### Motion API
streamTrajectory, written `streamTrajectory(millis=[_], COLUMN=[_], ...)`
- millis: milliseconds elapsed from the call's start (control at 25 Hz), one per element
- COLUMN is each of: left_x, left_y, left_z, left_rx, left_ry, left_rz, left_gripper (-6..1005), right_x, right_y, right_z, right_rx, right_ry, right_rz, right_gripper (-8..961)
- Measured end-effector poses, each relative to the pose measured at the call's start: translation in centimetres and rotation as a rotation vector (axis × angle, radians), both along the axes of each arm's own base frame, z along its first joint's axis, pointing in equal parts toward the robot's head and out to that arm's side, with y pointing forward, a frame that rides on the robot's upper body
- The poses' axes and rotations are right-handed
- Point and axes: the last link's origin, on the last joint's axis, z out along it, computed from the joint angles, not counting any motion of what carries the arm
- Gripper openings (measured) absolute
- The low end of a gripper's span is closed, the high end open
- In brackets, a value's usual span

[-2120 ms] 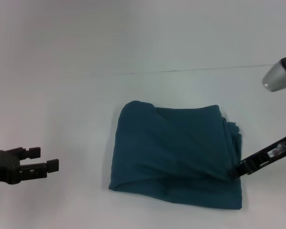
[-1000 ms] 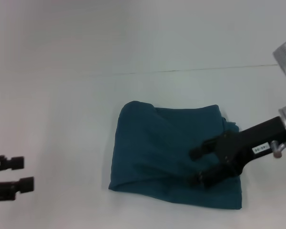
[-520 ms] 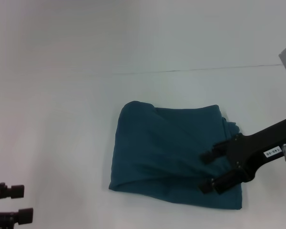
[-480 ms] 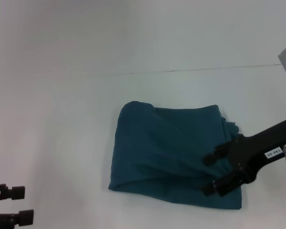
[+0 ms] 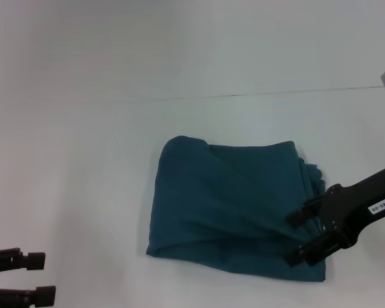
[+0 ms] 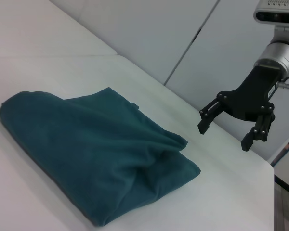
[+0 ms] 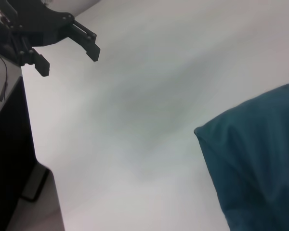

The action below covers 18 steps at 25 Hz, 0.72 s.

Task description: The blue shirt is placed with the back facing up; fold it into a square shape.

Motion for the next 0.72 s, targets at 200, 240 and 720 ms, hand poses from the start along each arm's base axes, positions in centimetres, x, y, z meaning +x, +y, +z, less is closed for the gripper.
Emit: streamTrajectory(millis=[200, 240, 720], left_x=[0.25, 0.28, 0.18], left_y=[0.25, 0.28, 0.3], left_z=[-0.05, -0.07, -0.27], left_rx=[-0.007, -0.008, -0.009], left_ry=[0.002, 0.002, -0.002], left_rz=[-0.009, -0.01, -0.003], left_gripper=[933, 932, 930], right_x=[-0.15, -0.15, -0.33], right_y=[0.03, 0.07, 0.24], right_z=[0.49, 0.52, 0.11], right_rx=[0.016, 0.02, 0.021], right_ry=[-0.004, -0.004, -0.002], right_rz=[-0.005, -0.005, -0.001], right_gripper=[941, 940, 941])
